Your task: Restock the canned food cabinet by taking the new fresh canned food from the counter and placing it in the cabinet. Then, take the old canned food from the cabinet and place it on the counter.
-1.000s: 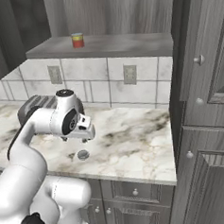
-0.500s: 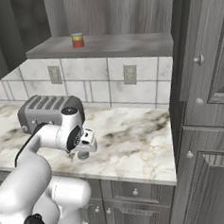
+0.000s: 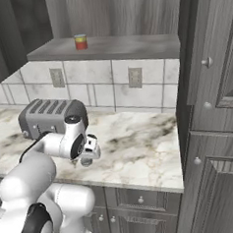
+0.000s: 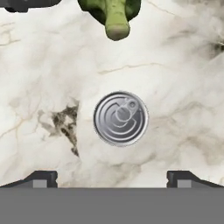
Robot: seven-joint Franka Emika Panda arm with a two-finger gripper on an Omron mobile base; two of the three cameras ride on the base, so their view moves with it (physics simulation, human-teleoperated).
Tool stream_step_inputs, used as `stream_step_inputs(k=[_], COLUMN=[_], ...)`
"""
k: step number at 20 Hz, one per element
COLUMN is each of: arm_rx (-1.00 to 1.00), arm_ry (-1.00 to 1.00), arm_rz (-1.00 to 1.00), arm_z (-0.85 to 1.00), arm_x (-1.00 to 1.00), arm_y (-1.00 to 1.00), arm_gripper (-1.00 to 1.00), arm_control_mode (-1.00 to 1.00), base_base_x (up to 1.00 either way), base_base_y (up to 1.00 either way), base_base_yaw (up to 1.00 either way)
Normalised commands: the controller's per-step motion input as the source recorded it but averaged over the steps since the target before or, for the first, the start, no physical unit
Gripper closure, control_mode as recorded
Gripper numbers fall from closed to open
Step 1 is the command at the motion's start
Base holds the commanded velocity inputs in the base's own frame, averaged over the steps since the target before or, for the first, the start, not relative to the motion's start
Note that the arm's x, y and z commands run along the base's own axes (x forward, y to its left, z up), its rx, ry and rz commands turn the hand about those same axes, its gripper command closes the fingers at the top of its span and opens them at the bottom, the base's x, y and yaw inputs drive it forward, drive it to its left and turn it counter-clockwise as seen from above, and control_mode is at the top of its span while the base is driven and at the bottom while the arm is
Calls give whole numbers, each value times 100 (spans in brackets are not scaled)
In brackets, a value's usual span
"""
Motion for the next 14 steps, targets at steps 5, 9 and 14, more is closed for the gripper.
stream_step_inputs(k=[5, 9, 14], arm_rx=[0, 0, 0], arm_ry=[0, 0, 1], arm_rz=[0, 0, 0], arm_z=[-23, -32, -19], arm_x=[21, 0, 0], arm_y=[5, -6, 0], arm_gripper=[-100, -100, -100], arm_control_mode=[-100, -100, -100], base_base_x=[0, 0, 0], base_base_y=[0, 0, 0], base_base_yaw=[0, 0, 0])
